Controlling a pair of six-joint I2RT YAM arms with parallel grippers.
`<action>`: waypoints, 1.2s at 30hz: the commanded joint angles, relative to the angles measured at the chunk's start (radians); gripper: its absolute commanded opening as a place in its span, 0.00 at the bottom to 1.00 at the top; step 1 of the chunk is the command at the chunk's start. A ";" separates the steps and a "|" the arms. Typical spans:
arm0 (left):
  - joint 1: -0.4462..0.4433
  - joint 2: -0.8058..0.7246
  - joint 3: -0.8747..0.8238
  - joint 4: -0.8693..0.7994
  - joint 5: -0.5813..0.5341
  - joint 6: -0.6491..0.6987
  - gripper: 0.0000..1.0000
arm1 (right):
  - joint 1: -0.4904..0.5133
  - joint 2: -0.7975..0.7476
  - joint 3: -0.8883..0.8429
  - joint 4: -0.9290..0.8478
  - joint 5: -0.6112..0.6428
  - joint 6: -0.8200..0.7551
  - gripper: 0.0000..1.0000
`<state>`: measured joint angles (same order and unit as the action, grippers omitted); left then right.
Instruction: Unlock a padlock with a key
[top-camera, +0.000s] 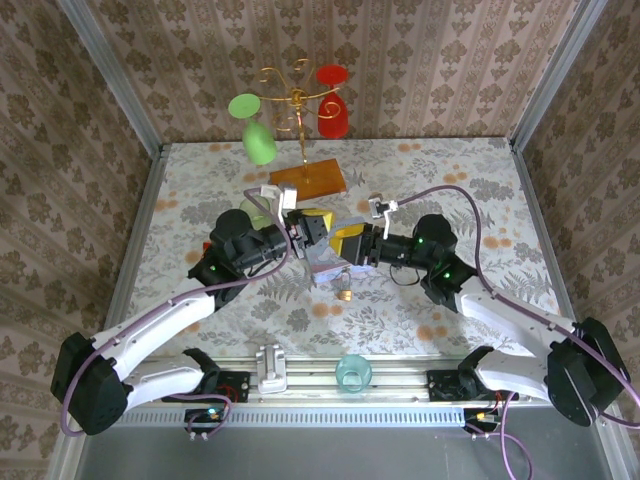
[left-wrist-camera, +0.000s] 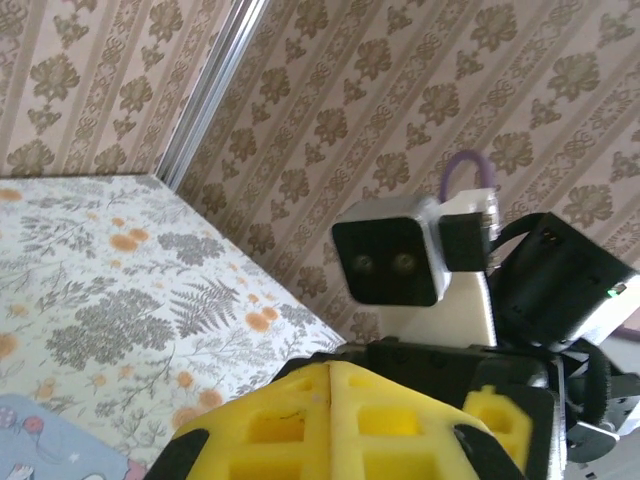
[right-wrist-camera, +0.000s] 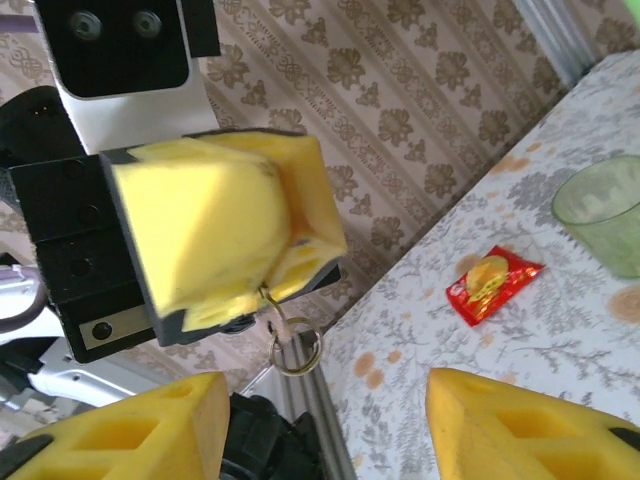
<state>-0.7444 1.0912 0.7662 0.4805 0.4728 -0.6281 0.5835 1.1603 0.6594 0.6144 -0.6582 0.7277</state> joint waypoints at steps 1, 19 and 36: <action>-0.002 -0.002 0.012 0.073 0.022 -0.002 0.00 | 0.007 0.017 0.025 0.103 -0.044 0.024 0.50; -0.010 0.002 -0.026 0.171 -0.013 -0.056 0.00 | 0.016 0.078 0.055 0.243 -0.050 0.076 0.38; -0.013 0.013 -0.088 0.321 -0.120 -0.119 0.00 | 0.033 0.167 0.010 0.526 -0.010 0.246 0.27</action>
<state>-0.7528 1.1011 0.6895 0.7177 0.3771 -0.7139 0.6083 1.3064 0.6792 0.9909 -0.6868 0.9108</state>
